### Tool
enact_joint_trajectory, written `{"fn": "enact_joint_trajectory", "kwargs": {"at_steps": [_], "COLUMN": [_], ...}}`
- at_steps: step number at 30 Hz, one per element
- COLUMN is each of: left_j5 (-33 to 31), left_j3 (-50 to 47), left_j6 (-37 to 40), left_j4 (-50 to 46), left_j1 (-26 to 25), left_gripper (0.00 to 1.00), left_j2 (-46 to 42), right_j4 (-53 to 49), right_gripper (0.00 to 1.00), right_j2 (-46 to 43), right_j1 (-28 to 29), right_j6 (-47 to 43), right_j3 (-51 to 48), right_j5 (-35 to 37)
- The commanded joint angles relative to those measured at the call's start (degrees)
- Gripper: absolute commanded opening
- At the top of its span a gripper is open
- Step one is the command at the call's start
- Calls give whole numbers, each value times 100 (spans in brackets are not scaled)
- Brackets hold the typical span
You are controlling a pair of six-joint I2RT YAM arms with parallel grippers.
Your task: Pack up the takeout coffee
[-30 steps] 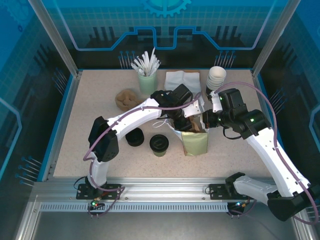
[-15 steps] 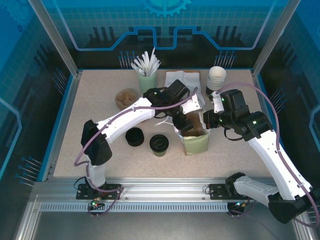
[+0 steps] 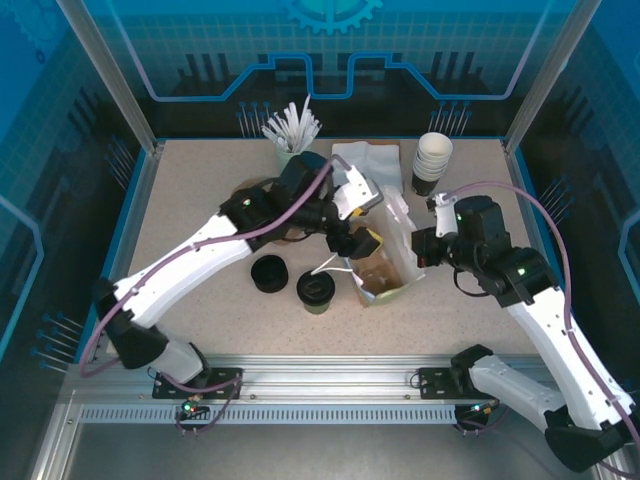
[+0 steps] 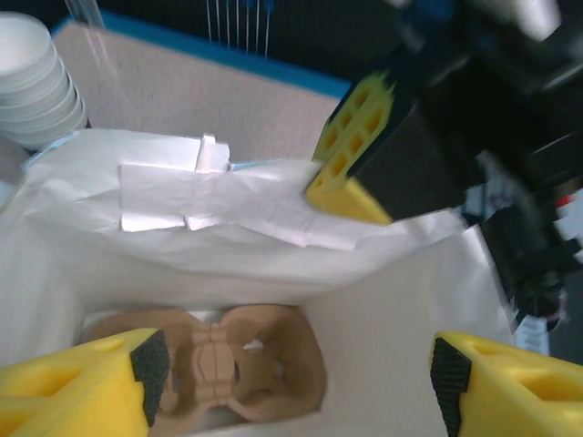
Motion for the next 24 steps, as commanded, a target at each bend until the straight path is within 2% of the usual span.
{"fn": "enact_joint_trajectory", "kwargs": {"at_steps": [1,11,24], "left_j5": [396,13,0], "left_j3": [-516,-997,-1741], "left_j6": [-656,-1177,-1690], "left_j4": [1046,1187,1346], "left_j1": [-17,-21,-20], "left_gripper": [79,79,77], "left_j2": [-427,-1025,-1696], "right_j4": [478,633,1495], "right_gripper": [0,0,0], "right_j2": [-323,-764,-1698], "right_j1": [-24,-78,-103], "right_j6": [-47,16,-193], "right_j3": [-175,-494,-1639], "right_j5": [-94,61,-433]}}
